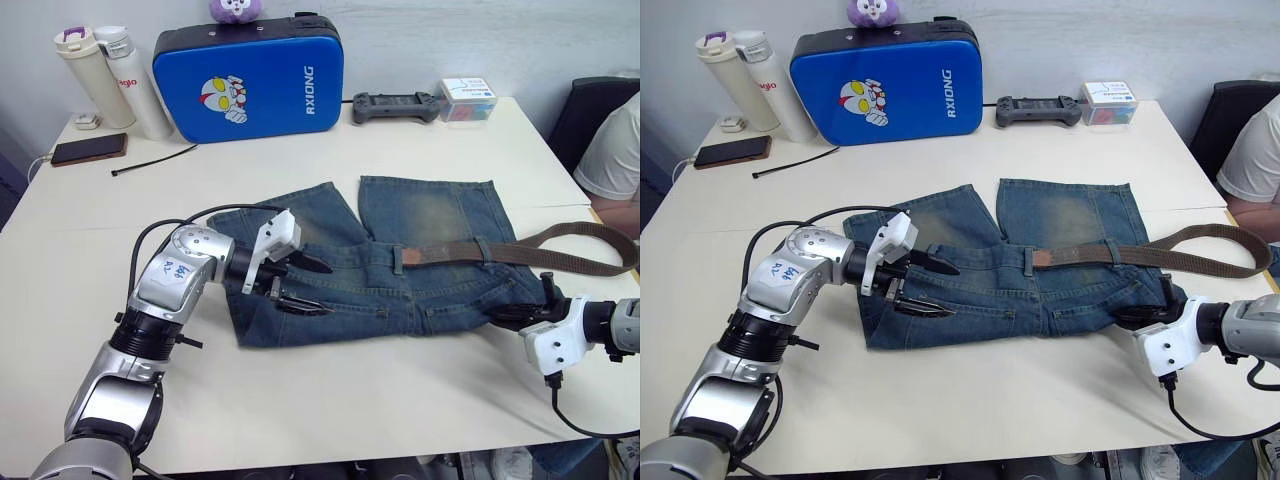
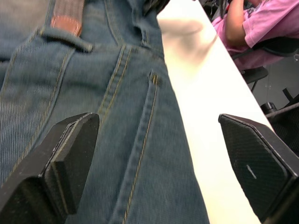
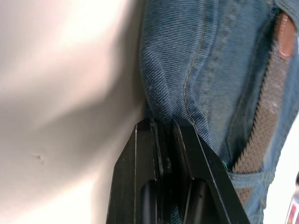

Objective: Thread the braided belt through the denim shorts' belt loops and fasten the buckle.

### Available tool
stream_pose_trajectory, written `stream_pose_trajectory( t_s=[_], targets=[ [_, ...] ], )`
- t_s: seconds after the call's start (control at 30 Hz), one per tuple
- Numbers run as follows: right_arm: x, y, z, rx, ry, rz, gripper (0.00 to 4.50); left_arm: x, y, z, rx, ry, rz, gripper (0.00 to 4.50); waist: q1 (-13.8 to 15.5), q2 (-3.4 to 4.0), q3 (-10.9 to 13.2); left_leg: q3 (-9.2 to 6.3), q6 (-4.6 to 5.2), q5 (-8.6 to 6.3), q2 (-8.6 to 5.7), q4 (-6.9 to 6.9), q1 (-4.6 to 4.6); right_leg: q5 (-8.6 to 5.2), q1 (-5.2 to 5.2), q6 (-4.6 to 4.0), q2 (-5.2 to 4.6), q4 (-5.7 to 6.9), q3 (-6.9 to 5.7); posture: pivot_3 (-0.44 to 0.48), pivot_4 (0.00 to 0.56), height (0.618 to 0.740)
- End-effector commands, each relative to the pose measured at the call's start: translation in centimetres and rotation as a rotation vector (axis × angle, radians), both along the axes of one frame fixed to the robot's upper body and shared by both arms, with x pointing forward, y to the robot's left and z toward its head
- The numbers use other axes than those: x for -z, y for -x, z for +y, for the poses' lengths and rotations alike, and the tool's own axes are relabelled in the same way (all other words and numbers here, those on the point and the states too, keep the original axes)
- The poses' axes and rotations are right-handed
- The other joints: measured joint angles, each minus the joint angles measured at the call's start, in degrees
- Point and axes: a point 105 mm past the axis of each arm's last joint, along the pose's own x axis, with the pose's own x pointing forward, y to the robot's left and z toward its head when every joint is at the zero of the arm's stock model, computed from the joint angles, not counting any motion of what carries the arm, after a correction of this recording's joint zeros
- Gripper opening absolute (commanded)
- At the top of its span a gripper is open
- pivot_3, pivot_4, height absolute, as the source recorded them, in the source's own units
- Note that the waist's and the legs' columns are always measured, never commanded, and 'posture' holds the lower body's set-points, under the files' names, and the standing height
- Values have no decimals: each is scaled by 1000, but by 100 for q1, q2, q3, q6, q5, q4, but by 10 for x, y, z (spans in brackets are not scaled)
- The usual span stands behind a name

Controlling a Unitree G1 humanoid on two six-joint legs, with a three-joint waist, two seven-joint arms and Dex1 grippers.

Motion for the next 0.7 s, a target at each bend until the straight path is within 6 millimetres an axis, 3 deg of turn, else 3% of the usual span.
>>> stream_pose_trajectory(
  t_s=[0.03, 0.17, 0.27, 0.33, 0.37, 0.47, 0.53, 0.6, 0.7],
  targets=[
    [-13, 8, 3, -43, -46, 36, 55, -8, 4, -6, 43, 22, -24, 4500, -1, 0, 0, 0, 0, 0, 0, 0, 0, 0, 0, 0, 0, 4, 1, 0, 150, 738],
    [-24, 20, 7, -31, -62, 113, 1662, -9, 3, -7, 39, 29, -23, 4500, 4, 4, -1, -2, 0, 0, 2, 1, 0, 0, 1, 0, 0, 7, 1, 0, 150, 738],
    [-48, 19, 5, 32, -81, 114, 2931, -9, 4, -7, 40, 33, -17, 4500, 5, 9, 0, -1, 1, -1, 2, 3, 0, 0, 2, 0, -1, 7, 3, 0, 150, 738],
    [-70, 13, 10, 104, -170, 92, 3958, -10, 3, -8, 33, 43, -13, 4500, 14, 9, 0, -1, 2, -1, 2, 3, 1, 0, 2, 0, -1, 7, 4, 0, 150, 738],
    [-79, 6, 14, 196, -297, 93, 4213, -12, 1, -9, 22, 54, -13, 4500, 14, 9, 0, -2, 2, -1, 3, 3, 1, 0, 2, 0, -1, 7, 3, 0, 150, 738],
    [-82, -5, 19, 449, -586, 170, 4363, -17, -2, -12, -9, 78, -22, 4500, 30, 8, 0, -7, 1, -1, 7, 2, 0, 0, 1, 0, 0, 8, 3, 0, 150, 738],
    [-82, -14, 24, 687, -939, 211, 4363, -23, -10, -14, -69, 111, -51, 4500, 74, -2, -3, -13, -1, -2, 9, 2, -2, 0, 2, 0, 0, 7, 0, 0, 150, 738],
    [-76, -18, 39, 849, -1334, 391, 4363, -31, -17, -15, -130, 154, -55, 4500, 99, -3, -2, -20, -3, -2, 12, 8, -12, 0, 0, 0, -1, 6, -4, 0, 150, 738],
    [-73, -19, 61, 965, -1704, 661, 4363, -40, -20, -15, -174, 194, -52, 4500, 90, -4, -1, -19, -4, -1, 5, 10, -14, 0, 0, 0, -8, 6, -4, 0, 150, 738]
  ],
)
